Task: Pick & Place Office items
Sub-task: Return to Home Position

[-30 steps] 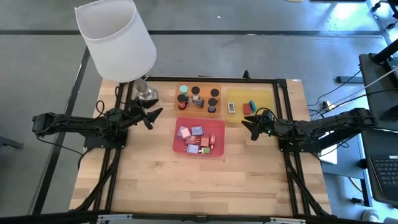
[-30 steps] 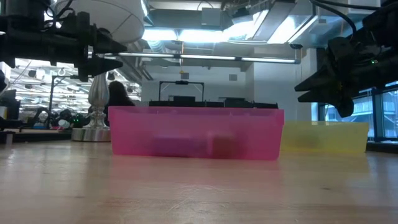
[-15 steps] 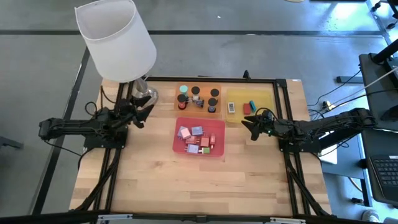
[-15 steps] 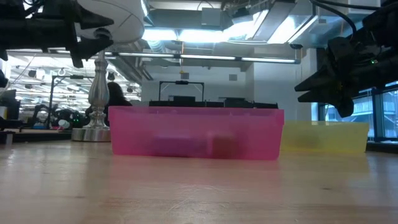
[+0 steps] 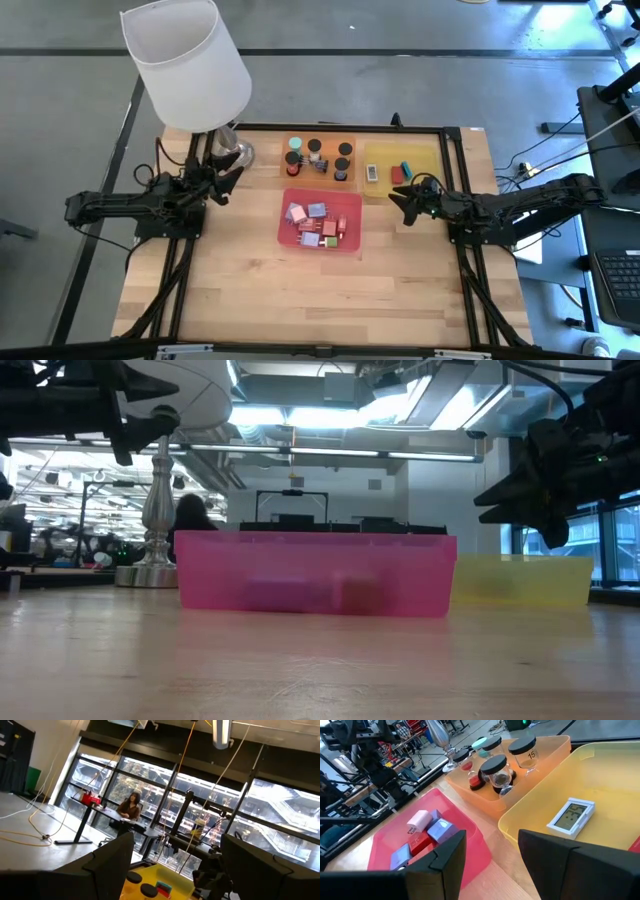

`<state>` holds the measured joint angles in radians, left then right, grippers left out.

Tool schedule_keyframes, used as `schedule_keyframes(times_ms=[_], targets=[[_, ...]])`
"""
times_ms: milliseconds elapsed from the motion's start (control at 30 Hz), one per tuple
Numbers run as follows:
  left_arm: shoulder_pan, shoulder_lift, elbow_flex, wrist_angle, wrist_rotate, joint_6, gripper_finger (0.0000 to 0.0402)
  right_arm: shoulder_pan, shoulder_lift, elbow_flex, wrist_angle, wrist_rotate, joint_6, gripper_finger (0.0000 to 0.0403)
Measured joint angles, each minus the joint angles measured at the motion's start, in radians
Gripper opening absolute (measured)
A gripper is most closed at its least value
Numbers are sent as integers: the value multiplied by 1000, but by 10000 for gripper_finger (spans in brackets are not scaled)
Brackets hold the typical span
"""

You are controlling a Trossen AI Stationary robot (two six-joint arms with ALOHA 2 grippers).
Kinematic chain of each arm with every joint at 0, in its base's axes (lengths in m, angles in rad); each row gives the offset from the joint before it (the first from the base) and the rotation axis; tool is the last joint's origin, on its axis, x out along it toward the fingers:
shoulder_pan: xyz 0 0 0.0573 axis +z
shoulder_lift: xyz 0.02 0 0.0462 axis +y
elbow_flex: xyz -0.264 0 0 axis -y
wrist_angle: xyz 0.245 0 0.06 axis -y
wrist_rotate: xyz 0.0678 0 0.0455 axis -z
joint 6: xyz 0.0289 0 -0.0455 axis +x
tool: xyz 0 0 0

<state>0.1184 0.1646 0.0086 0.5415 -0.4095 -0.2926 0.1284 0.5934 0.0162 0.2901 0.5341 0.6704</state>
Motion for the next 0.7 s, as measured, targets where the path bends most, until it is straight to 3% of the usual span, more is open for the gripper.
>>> schedule_keyframes(times_ms=[167, 700], targets=[[0, 0, 0, 0, 0, 0, 294, 0, -57, 0, -2, 0, 0, 183], [0, -6, 0, -2, 0, 0, 294, 0, -408, 0, -1, 0, 0, 183]])
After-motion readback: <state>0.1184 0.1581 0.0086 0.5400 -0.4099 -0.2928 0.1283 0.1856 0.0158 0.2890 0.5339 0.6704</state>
